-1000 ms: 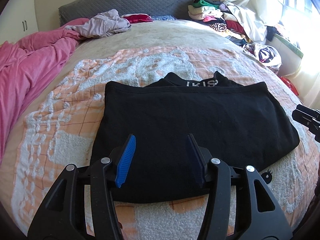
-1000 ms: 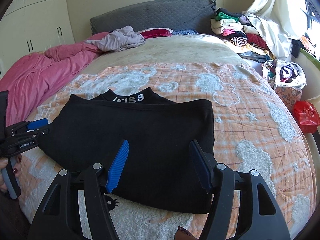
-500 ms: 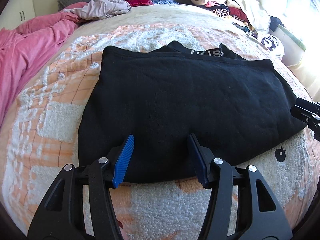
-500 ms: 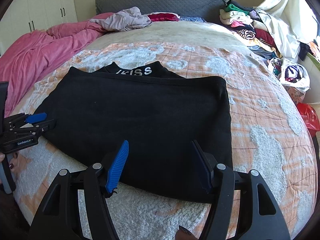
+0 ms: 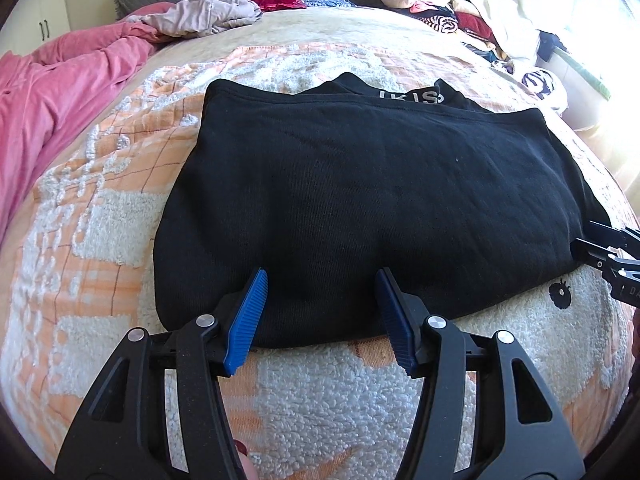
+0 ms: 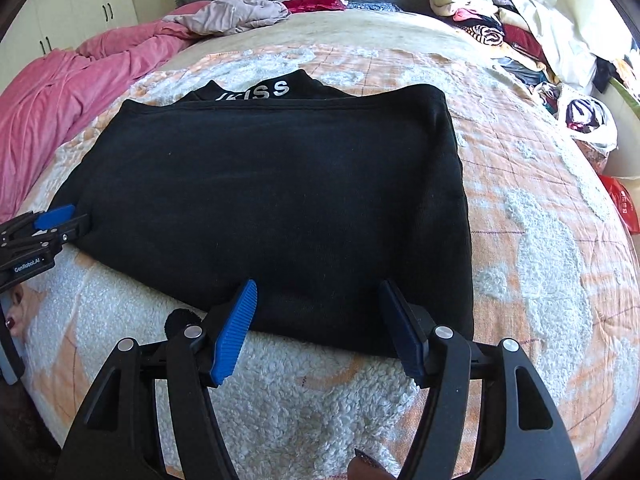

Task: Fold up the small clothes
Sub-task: 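Press the folded edge flat with both open grippers, then withdraw them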

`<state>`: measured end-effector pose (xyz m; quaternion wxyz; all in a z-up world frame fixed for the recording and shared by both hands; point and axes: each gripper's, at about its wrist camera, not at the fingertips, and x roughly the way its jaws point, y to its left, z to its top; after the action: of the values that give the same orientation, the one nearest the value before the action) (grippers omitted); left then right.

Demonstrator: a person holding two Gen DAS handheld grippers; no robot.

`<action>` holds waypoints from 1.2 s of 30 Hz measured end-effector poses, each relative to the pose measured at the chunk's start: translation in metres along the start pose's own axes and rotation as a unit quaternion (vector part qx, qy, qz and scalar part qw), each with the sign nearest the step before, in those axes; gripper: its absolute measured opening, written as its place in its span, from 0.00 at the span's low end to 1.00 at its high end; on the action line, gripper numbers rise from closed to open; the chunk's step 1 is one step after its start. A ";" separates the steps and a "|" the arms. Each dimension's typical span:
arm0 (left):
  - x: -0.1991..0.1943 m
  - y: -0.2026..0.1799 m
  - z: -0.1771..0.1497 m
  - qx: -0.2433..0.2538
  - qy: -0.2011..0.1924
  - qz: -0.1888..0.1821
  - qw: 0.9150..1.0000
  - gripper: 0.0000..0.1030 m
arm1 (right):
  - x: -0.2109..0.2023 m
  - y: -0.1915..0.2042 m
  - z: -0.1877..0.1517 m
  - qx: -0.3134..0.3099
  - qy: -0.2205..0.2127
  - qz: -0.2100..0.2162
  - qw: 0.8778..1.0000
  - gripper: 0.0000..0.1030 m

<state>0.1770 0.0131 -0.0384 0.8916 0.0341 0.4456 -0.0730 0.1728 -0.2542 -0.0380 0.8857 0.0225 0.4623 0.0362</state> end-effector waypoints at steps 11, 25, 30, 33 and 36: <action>-0.005 0.002 -0.003 -0.005 0.003 -0.006 1.000 0.47 | -0.007 -0.003 -0.006 0.009 -0.005 0.010 1.000 0.64; -0.027 0.015 -0.006 -0.030 -0.011 -0.015 0.999 0.54 | -0.029 0.012 -0.009 -0.012 -0.042 0.019 0.999 0.74; -0.037 0.029 -0.004 -0.039 -0.021 0.003 0.999 0.67 | -0.038 0.037 -0.011 -0.055 -0.067 0.020 0.996 0.80; -0.040 0.041 -0.003 -0.050 -0.024 0.006 0.998 0.67 | -0.041 0.048 -0.012 -0.063 -0.072 0.026 0.995 0.83; -0.043 0.050 -0.004 -0.058 -0.029 0.019 0.998 0.88 | -0.044 0.058 -0.011 -0.072 -0.084 0.020 0.994 0.87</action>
<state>0.1570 0.0675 -0.0068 0.9059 -0.0108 0.4221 -0.0310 0.1356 -0.1998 -0.0039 0.9198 -0.0294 0.3820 0.0847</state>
